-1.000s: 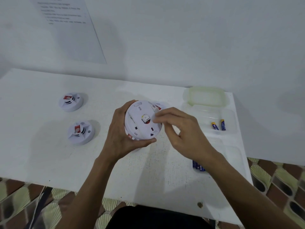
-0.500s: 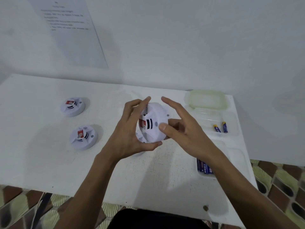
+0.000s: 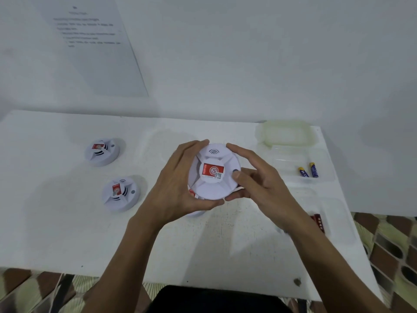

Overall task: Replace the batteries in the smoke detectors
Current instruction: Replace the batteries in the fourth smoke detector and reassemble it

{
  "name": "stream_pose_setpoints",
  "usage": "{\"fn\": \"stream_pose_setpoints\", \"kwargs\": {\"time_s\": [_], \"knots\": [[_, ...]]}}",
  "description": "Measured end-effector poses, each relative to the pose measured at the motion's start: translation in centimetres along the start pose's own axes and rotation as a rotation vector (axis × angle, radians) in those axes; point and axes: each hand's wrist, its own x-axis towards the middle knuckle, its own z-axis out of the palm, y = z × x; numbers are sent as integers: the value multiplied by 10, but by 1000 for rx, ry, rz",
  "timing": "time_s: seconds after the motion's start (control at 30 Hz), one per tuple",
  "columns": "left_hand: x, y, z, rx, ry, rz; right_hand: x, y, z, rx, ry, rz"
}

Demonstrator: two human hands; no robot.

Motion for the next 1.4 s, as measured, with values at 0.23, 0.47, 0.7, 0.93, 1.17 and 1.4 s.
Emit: {"fn": "stream_pose_setpoints", "kwargs": {"time_s": [0.23,0.47,0.7,0.93,1.17,1.4], "knots": [[-5,-3,0,-218,-88,-109,-6,6,1,72,81,6],[-8,11,-1,-312,-113,-113,-17,10,3,100,131,16],[-8,18,0,-334,-114,-116,-19,10,3,91,141,11],[-9,14,5,-340,-123,-133,-22,10,1,98,139,12],[-10,11,9,-346,-122,-136,-23,9,-2,105,139,6],[-11,4,13,-331,-140,-158,-25,10,-3,89,120,6]]}}
